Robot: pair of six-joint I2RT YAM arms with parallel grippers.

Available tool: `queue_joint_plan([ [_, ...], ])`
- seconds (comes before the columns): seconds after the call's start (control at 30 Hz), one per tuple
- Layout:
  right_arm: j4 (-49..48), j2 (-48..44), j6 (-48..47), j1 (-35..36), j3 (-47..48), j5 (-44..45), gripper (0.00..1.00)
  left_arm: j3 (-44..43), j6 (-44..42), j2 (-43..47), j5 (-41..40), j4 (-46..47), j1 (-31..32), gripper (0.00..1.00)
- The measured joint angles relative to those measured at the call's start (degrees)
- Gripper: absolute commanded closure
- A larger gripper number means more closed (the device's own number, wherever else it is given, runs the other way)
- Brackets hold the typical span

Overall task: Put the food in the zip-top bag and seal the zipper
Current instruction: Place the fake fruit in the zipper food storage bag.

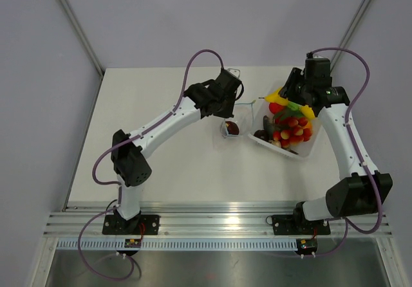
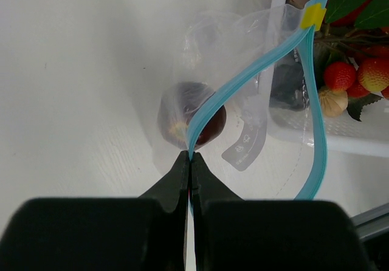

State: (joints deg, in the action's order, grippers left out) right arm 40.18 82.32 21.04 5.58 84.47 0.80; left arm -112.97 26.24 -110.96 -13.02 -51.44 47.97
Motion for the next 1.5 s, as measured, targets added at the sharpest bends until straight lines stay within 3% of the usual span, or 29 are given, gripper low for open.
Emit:
queue_joint_plan([
  [0.23,-0.50,-6.23,1.09,1.60,-4.66,-6.69,0.85,-1.33,-0.13,-2.67,2.73,0.07,-0.31,1.00],
  [0.57,-1.92,-4.90,2.86,14.27,-6.01,-6.34,0.85,-1.25,-0.26,-2.80,5.33,0.20,-0.81,1.00],
  [1.33,-3.85,0.61,4.70,16.28,-11.02,0.50,0.85,2.14,0.39,-2.75,9.88,3.06,-1.57,1.00],
  [1.43,-3.85,1.05,4.68,16.33,-11.02,1.01,0.63,2.89,0.59,-2.34,10.16,3.54,-1.57,1.00],
  [1.5,-3.89,1.22,4.66,16.48,-11.02,1.01,0.38,3.21,0.61,-2.08,10.32,3.72,-1.57,1.00],
])
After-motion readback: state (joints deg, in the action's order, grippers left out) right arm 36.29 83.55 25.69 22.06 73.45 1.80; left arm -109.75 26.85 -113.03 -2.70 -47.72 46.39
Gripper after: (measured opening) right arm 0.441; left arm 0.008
